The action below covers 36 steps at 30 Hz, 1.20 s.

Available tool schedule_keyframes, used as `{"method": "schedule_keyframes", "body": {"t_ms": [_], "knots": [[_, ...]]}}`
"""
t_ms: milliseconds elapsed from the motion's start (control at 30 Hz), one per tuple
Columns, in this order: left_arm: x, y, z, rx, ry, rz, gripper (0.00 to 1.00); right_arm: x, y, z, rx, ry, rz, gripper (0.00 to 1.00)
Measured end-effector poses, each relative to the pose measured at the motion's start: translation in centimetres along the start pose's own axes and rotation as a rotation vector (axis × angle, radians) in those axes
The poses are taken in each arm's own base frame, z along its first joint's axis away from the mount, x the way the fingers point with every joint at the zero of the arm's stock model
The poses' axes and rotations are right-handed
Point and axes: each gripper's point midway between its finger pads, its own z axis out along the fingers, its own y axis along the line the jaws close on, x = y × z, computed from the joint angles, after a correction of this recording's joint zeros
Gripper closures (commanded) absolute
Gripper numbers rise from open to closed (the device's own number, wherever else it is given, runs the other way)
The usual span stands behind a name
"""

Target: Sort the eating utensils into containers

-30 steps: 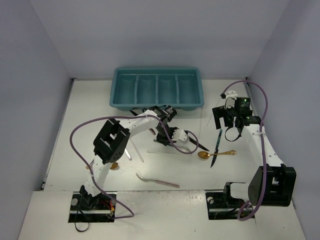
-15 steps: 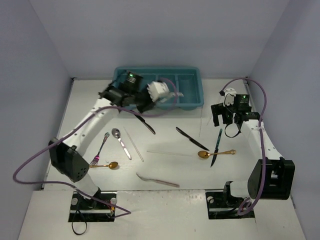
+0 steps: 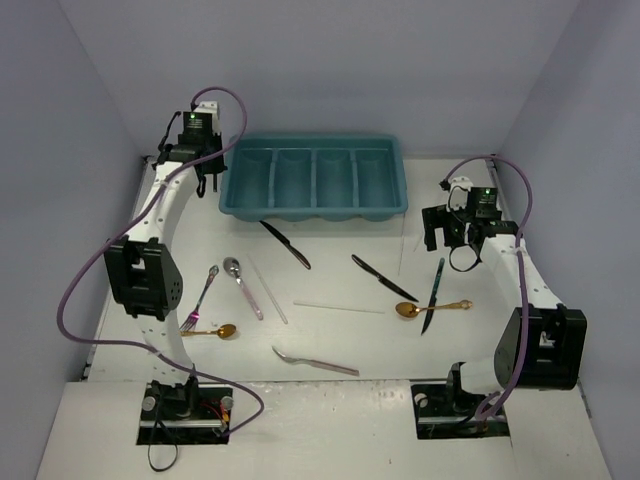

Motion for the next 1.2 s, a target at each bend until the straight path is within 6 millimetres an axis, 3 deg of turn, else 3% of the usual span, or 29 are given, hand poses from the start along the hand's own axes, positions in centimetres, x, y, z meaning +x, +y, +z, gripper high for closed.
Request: {"method": "schedule_keyframes", "body": {"t_ms": [267, 633, 733, 967, 1200], "knots": [[1.8, -2.0, 5.2, 0.021, 0.036, -0.105, 1.0, 0.1, -0.2, -0.1, 0.005, 0.0, -0.003, 0.0], [4.6, -7.3, 9.2, 0.106, 0.087, -0.056, 1.0, 0.0, -0.4, -0.5, 0.017, -0.011, -0.028, 0.0], [5.5, -8.3, 9.8, 0.118, 0.106, -0.042, 0.92, 0.2, -0.4, -0.5, 0.016, -0.007, -0.033, 0.0], [5.8, -8.5, 10.1, 0.128, 0.113, -0.021, 0.56, -0.1, -0.4, -1.0, 0.018, -0.025, -0.051, 0.0], [5.2, -9.2, 9.9, 0.157, 0.099, -0.009, 0.43, -0.3, -0.2, -1.3, 0.006, -0.037, -0.062, 0.0]]}}
